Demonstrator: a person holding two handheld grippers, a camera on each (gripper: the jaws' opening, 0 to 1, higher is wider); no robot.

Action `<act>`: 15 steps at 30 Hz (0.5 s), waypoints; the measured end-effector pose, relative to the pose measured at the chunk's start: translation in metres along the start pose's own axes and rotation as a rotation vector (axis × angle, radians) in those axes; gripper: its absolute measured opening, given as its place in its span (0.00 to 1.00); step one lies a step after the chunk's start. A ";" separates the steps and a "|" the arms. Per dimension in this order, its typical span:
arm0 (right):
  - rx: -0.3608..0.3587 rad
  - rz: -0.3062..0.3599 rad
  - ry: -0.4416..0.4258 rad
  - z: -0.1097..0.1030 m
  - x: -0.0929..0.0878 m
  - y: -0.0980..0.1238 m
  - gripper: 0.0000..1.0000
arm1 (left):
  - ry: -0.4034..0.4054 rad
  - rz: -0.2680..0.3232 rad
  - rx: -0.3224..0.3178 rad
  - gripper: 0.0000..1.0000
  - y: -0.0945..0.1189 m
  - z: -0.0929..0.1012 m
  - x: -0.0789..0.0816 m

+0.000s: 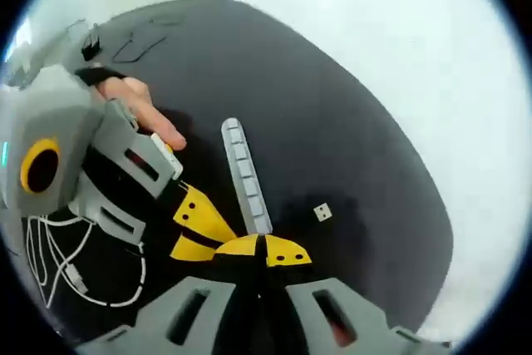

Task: Grab the wires, straighten them and put them on the rack

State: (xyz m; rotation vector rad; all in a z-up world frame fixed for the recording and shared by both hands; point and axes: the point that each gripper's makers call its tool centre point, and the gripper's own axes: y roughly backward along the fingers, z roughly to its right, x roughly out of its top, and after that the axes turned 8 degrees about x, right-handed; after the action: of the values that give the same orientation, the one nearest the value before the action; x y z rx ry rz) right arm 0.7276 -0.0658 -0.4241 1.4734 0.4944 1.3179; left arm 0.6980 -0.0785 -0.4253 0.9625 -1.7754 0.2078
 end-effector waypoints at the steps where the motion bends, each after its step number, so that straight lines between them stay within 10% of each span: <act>1: -0.003 -0.016 -0.004 0.001 0.000 -0.001 0.00 | 0.000 0.000 -0.001 0.00 0.000 0.000 0.000; 9: 0.147 -0.307 0.225 -0.006 -0.004 -0.008 0.00 | 0.007 0.003 0.006 0.00 0.000 0.000 0.000; 13: 0.235 -0.189 0.215 -0.013 -0.003 0.009 0.00 | 0.011 0.007 0.006 0.00 0.001 -0.001 0.000; 15: 0.107 -0.103 0.164 0.009 0.005 0.032 0.00 | -0.005 0.017 0.016 0.00 0.002 -0.002 0.000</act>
State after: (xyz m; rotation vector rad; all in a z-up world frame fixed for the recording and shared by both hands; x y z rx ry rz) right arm 0.7272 -0.0768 -0.3922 1.4133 0.7479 1.3536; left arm 0.6978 -0.0758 -0.4238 0.9608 -1.7893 0.2312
